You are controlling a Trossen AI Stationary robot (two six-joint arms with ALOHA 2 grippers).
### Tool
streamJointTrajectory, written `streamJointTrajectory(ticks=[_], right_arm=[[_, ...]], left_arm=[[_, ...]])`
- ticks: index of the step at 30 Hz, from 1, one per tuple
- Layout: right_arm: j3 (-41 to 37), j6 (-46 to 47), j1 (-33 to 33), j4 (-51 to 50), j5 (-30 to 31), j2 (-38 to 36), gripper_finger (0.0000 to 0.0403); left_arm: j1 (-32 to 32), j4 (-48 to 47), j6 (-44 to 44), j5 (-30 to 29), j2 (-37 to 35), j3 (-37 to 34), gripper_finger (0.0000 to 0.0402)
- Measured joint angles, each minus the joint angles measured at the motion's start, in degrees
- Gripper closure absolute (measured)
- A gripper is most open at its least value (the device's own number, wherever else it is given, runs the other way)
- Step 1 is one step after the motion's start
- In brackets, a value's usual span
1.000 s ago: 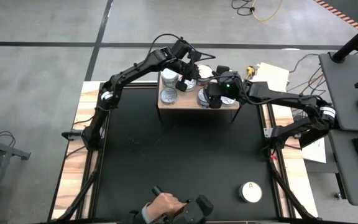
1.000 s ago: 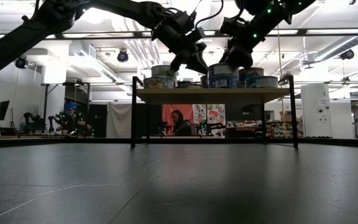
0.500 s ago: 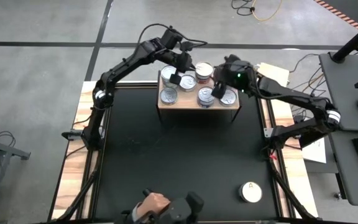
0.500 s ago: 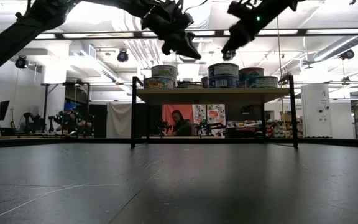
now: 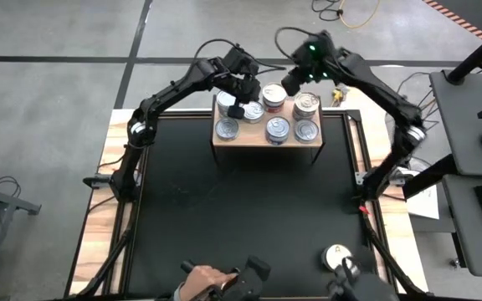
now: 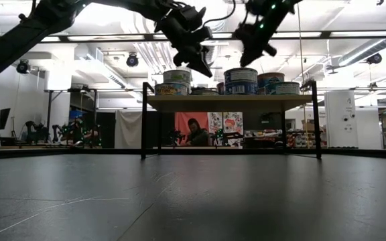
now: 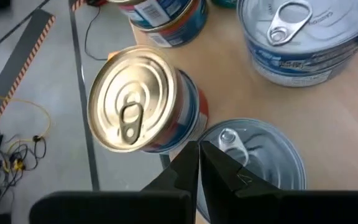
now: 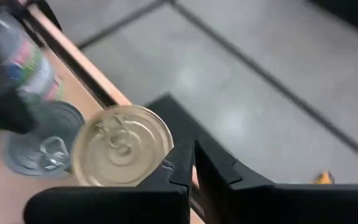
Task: Stack canned seafood by type on shelf
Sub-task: Stack the blue pink tuna can on top of the blue pink tuna can on the shelf
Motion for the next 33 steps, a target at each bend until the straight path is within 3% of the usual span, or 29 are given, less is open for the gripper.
streamJointTrajectory(ticks=[7, 11, 33], right_arm=[[12.2, -1.3, -3.8, -10.8, -4.3, 10.5, 0.0394], [12.7, -1.9, -4.2, -12.2, -8.2, 11.8, 0.0394], [11.0, -2.9, -4.2, -12.5, -8.8, 11.8, 0.0394]], left_arm=[[-0.1, 0.6, -1.2, -0.9, 1.7, 0.0, 0.0401], [-0.2, 1.7, -1.9, -0.7, 2.3, 0.0, 0.0402], [-0.9, 2.9, -2.9, -2.4, 2.6, 0.5, 0.0401]])
